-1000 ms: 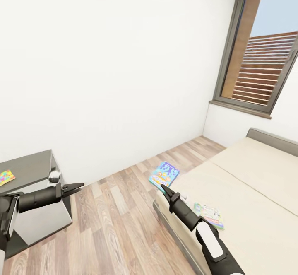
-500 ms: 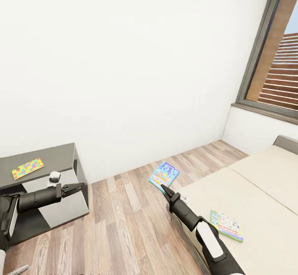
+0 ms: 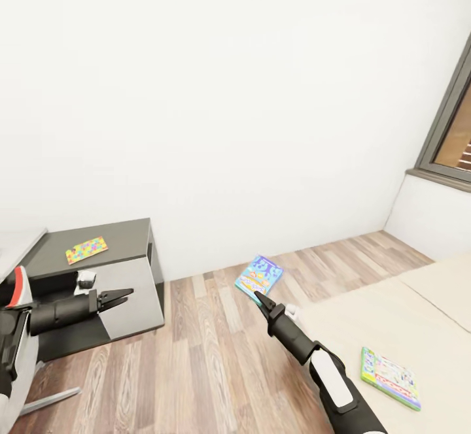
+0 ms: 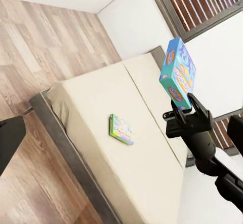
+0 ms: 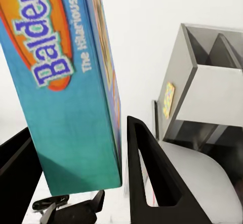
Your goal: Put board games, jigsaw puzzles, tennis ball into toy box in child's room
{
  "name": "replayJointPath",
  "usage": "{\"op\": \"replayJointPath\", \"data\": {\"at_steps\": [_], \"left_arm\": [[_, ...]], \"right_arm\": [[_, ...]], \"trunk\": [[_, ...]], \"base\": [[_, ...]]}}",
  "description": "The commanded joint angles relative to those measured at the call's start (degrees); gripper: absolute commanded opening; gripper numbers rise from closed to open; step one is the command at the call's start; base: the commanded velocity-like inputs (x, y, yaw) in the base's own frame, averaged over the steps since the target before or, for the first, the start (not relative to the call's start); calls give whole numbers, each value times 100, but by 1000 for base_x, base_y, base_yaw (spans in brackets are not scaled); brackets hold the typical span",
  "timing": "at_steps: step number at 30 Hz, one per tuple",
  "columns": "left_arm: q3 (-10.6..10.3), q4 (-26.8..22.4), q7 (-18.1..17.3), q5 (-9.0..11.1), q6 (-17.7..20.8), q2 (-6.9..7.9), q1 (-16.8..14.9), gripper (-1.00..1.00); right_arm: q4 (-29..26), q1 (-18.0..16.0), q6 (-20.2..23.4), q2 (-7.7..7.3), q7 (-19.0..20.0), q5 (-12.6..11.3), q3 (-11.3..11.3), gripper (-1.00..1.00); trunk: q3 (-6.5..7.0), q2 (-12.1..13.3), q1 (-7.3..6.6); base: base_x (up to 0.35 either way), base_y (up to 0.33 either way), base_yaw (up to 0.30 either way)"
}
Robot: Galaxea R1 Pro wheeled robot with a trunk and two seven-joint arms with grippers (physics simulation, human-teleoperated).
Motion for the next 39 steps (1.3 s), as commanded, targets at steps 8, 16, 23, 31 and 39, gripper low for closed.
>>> {"op": "replayJointPath", "data": {"at_steps": [8,16,23,31,39], "left_arm": [[8,-3,-52,-61,60,-6,-9,100],[4,-3,-45,-60,60,-11,-9,100],[8,-3,-52,-60,60,-11,-9,100],[8,-3,-52,-59,60,-11,-9,100],[3,-3,-45,-61,60,-11,-9,100]], "right_arm": [[-2,-4,51,5,8,-42,-20,-100],[-2,-5,48,5,8,-42,-20,-100],[-21,-4,45,5,26,-50,-34,-100],[-28,-5,48,5,24,-51,-32,-100],[-37,-8,43,11,29,-51,-24,-100]], "trunk": [[-13,-13,4],[-13,-13,4],[-13,-13,4],[-13,-13,4],[-5,-13,4]], "base": [[8,0,287],[152,67,287],[50,14,182],[2,0,9],[68,0,87]]}}
